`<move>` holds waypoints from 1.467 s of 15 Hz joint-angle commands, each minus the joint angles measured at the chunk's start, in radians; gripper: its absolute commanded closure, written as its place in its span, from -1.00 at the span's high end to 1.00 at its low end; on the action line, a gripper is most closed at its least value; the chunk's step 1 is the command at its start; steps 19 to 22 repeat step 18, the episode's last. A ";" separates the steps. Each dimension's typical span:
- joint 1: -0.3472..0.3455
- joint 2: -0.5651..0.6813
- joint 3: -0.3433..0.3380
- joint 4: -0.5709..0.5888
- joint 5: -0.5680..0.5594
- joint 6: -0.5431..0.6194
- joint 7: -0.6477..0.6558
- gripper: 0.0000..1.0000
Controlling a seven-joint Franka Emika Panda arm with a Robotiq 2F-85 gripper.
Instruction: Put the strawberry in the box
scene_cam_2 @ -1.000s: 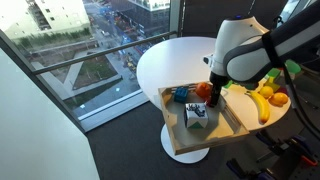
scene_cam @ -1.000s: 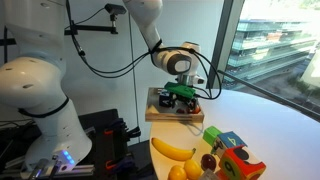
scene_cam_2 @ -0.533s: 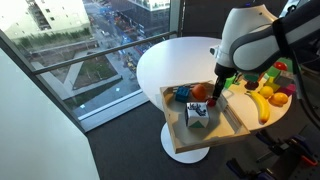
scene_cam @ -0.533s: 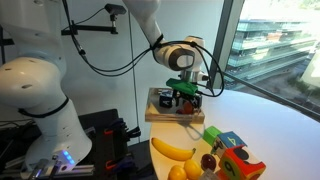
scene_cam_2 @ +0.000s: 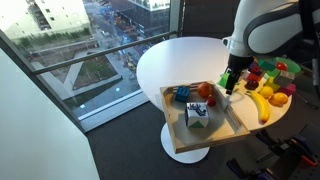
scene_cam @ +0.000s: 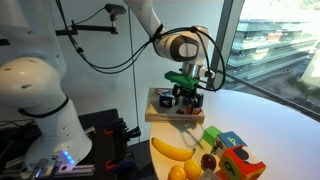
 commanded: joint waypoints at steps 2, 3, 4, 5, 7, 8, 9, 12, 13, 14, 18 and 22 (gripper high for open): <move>-0.007 -0.104 -0.007 -0.041 -0.020 -0.145 0.015 1.00; -0.007 -0.120 -0.008 -0.046 -0.020 -0.171 0.015 1.00; -0.008 -0.139 -0.010 -0.052 -0.016 -0.199 0.014 1.00; -0.009 -0.160 -0.011 -0.060 -0.015 -0.217 0.016 1.00; -0.010 -0.203 -0.016 -0.081 -0.015 -0.228 0.030 1.00; -0.011 -0.228 -0.018 -0.096 -0.011 -0.220 0.035 1.00; -0.012 -0.251 -0.021 -0.109 -0.010 -0.212 0.042 1.00; -0.014 -0.309 -0.028 -0.140 -0.010 -0.200 0.064 1.00; -0.015 -0.323 -0.030 -0.147 -0.012 -0.199 0.073 1.00; -0.015 -0.331 -0.032 -0.150 -0.012 -0.202 0.077 1.00; -0.006 -0.289 -0.031 -0.122 0.000 -0.212 0.048 1.00; -0.006 -0.289 -0.031 -0.122 0.000 -0.212 0.048 1.00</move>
